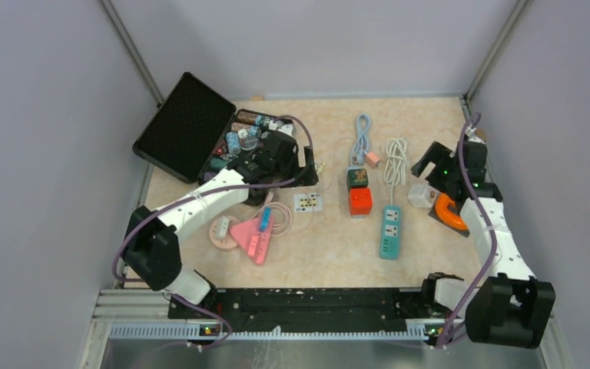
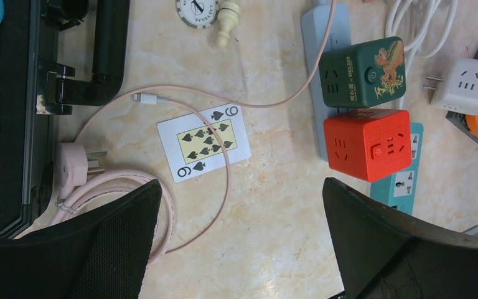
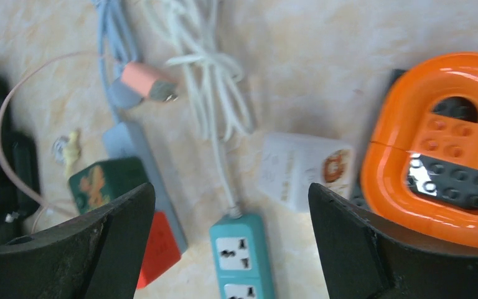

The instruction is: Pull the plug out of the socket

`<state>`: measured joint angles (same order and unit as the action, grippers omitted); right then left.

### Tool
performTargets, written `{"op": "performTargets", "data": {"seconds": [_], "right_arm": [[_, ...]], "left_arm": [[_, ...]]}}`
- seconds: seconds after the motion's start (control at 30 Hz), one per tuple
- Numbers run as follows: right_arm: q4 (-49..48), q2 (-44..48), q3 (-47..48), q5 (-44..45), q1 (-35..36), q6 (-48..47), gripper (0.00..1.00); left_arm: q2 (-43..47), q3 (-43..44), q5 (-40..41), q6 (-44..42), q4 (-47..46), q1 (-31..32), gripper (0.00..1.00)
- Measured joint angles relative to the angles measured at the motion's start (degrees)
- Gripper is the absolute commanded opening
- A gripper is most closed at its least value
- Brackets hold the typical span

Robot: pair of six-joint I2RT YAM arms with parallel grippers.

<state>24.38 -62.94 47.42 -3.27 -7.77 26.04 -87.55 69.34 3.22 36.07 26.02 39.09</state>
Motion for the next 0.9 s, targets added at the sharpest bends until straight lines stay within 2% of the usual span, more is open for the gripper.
{"op": "performTargets", "data": {"seconds": [0.23,0.4,0.67,0.73,0.9], "right_arm": [[-0.6,-0.3,1.4,-1.1,16.0,0.8,0.89],[-1.1,-4.3,3.1,2.9,27.4,1.2,0.89],[0.7,-13.1,5.6,9.1,37.6,1.0,0.88],[1.4,-15.0,6.4,10.4,39.2,1.0,0.85],[3.0,-18.2,7.1,14.0,41.9,1.1,0.67]], "left_arm": [[3.4,-2.6,1.5,1.0,-2.8,0.0,0.99],[4.8,-3.8,2.9,1.7,-3.6,-0.1,0.99],[5.3,-4.1,3.9,2.8,-4.2,-0.5,0.99],[5.3,-4.2,3.9,2.9,-4.3,-0.6,0.99],[5.3,-4.3,3.9,3.3,-4.6,-0.9,0.99]]}}
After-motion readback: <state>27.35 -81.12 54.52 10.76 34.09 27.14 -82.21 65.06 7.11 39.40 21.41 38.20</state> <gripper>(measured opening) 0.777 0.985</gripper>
